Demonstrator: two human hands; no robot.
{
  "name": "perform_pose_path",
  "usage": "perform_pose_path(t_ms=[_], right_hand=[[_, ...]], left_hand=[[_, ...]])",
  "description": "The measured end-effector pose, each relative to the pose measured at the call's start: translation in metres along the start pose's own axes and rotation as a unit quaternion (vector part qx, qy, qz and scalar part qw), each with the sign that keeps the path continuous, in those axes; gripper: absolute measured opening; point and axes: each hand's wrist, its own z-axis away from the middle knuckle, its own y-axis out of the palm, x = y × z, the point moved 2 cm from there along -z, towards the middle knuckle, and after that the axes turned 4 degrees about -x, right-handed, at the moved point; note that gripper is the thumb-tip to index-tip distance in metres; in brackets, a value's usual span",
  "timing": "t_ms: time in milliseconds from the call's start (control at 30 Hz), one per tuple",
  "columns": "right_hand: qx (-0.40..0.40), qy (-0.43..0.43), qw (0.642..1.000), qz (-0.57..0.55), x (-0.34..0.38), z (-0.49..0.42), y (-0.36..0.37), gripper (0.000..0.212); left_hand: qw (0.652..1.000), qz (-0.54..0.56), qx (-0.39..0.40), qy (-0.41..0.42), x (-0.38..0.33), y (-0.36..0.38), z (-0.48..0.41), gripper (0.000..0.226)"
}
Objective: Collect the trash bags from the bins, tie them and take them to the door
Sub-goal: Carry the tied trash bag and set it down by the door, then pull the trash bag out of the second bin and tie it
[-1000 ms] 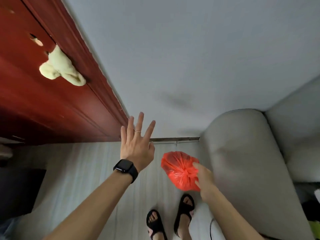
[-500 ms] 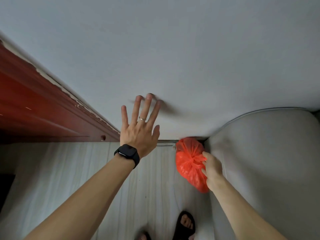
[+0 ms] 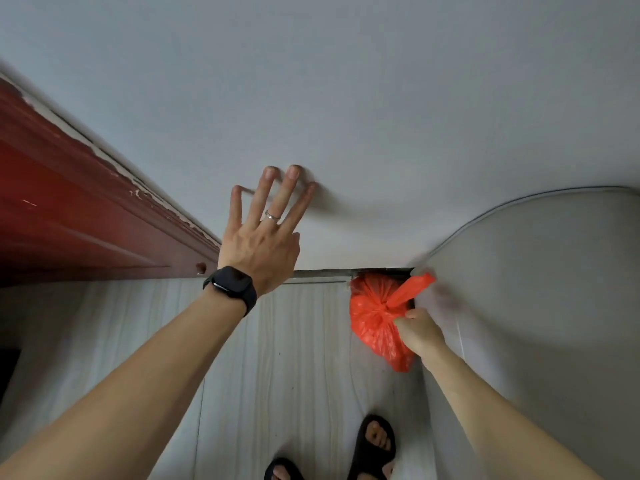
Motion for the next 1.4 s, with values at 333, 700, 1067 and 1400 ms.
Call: perform_pose_path(t_ms=[333, 700, 1067, 1400], right_hand=[[-0.019, -0.306, 0.935, 0.177, 0.136, 0.240, -0.086, 0.038], [-0.038, -0.578, 0.799, 0.160, 0.266, 0.523, -0.120, 0.034], [0.173, -0.803, 0.530, 0.210, 0.288, 0.692, -0.012, 0.032], [0.375, -0.847, 0.240, 0.288, 0.088, 0.901, 0.075, 0.031]], left_hand=[[0.952, 0.189, 0.205, -0.126, 0.040, -0.193, 0.033, 0.051], [0.905, 0.224, 0.024, -0.361, 0.138, -0.459, 0.169, 0.040], [0.752, -0.007, -0.037, -0.658, 0.097, -0.584, 0.439, 0.049], [0.424, -0.087, -0.016, -0.901, -0.167, -0.675, 0.679, 0.057]])
